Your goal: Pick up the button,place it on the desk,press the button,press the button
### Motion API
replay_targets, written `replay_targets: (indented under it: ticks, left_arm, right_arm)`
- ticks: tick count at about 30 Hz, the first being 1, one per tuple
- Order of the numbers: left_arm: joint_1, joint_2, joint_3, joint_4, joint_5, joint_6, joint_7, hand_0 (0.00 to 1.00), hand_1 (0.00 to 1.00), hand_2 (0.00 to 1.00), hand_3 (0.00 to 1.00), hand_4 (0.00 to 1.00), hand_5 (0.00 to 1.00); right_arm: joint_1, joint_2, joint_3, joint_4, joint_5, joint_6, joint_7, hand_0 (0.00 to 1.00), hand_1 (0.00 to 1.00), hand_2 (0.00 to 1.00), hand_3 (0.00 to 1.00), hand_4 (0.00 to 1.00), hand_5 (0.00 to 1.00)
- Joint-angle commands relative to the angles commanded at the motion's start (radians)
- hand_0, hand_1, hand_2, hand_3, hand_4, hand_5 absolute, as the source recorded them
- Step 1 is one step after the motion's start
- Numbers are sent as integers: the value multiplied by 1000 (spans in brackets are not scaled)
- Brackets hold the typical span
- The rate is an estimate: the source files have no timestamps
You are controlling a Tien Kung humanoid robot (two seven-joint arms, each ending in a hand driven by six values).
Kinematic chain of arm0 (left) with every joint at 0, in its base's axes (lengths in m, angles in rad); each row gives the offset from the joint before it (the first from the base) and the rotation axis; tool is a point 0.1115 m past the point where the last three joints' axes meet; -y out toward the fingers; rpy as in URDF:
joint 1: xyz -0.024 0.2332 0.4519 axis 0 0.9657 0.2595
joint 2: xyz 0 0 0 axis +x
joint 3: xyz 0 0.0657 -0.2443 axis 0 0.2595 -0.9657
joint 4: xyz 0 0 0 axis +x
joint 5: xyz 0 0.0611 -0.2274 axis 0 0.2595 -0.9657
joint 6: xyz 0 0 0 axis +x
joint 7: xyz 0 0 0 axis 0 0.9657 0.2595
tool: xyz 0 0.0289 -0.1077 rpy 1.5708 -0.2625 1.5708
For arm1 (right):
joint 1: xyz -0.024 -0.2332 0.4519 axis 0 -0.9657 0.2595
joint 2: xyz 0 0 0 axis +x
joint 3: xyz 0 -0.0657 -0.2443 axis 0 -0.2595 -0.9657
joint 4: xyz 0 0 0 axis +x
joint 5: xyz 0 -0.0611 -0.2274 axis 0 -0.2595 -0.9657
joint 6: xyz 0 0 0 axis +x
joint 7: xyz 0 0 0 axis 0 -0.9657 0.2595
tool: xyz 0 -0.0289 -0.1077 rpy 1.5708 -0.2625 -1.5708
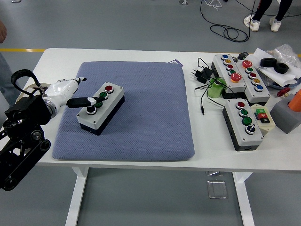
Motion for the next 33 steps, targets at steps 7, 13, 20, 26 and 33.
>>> replay_targets:
  ticks: [7, 13, 20, 26, 33]
  left_arm:
    - [-1, -18, 15, 3, -13, 2, 14, 998, 998, 998, 998, 998, 993]
    - [-8, -52, 46, 28, 22, 27, 57, 972, 998, 998, 998, 998, 970]
    - [-16, -78, 64, 47, 47, 31, 84, 947, 998, 998, 998, 998, 841]
    - [-26, -98, 67, 84, 91, 15, 93, 931, 998, 998, 998, 998, 816]
    - [-29, -116, 78, 102, 135, 31, 111, 892, 998, 998, 998, 998, 755]
  right_arm:
    - [2, 0, -3, 0, 2, 0, 0, 645, 456, 619, 562, 319, 216]
    - [4, -1, -5, 0, 2, 1, 0, 644, 454, 619, 562, 318, 214]
    - [6, -2, -4, 0, 1, 0, 1, 644, 452, 618, 561, 318, 214]
    - [9, -4, -4, 0, 1, -2, 1, 643, 450, 618, 562, 316, 212]
    - [9, -5, -5, 0, 4, -3, 1, 642, 449, 617, 561, 317, 211]
